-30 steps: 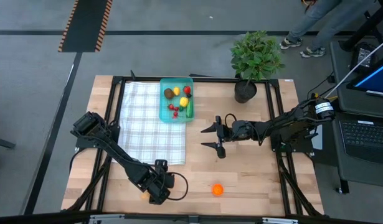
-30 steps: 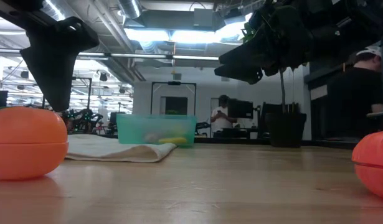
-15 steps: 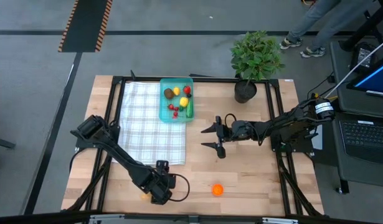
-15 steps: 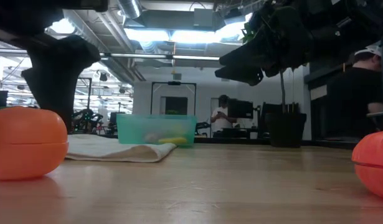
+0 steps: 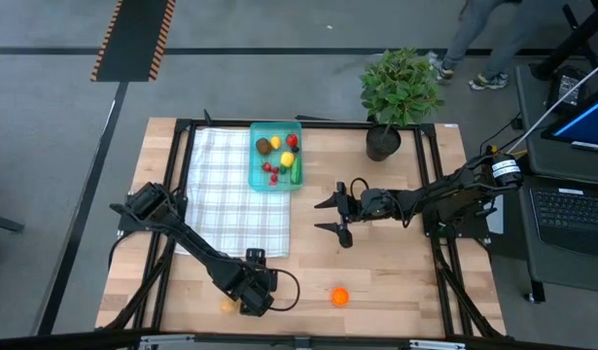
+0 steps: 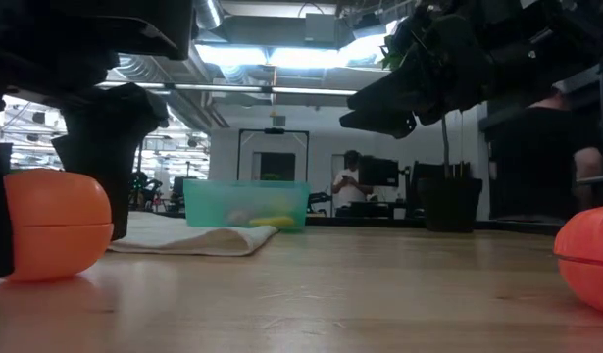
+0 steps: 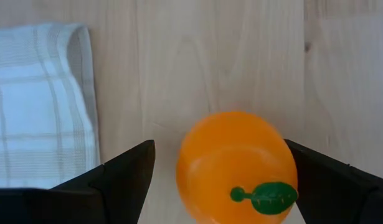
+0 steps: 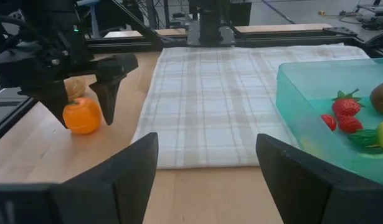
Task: Pick and placing Produce into tupperware
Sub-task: Put the orange into the blue bin
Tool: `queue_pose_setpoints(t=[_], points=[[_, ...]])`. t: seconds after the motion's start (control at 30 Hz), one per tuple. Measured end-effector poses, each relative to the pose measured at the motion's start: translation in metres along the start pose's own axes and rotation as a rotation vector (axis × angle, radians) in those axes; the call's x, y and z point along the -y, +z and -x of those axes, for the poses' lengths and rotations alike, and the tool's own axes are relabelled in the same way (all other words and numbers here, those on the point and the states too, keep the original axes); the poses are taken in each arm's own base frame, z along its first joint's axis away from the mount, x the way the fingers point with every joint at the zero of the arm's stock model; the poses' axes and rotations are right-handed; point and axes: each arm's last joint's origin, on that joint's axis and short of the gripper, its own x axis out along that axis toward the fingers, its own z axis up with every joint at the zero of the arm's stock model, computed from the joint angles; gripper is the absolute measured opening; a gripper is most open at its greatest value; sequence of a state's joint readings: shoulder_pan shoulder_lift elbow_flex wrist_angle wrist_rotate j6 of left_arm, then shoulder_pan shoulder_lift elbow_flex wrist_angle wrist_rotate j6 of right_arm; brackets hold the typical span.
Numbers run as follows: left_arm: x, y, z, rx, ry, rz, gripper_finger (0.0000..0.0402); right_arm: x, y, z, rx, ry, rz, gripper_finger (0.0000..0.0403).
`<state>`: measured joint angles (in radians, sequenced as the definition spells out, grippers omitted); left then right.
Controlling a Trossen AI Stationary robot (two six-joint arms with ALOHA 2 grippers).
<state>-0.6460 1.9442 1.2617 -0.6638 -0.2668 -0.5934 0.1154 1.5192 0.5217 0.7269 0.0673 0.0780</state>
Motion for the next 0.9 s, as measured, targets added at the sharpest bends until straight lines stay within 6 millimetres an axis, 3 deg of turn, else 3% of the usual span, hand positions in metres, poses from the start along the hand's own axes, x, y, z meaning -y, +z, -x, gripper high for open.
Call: queue_pose_setpoints(t=[0.23,0.63,0.9], points=[[-0.0024,0.0024,-0.0009,0.005,-0.001,0.034,0.0315,0.0,-0.0006,0.0,-0.006,0.0,0.001,0.0272],[-0.0038,0.0031,-0.0012,-0.02,-0.031,0.08,0.0242,0.0001,-0.0007,0.0,-0.007,-0.001,0.003,0.0272],[-0.0055,0.002,-0.0007,-0.041,-0.025,0.094,0.024,0.0001,-0.0007,0.0,-0.007,-0.001,0.004,0.0272]])
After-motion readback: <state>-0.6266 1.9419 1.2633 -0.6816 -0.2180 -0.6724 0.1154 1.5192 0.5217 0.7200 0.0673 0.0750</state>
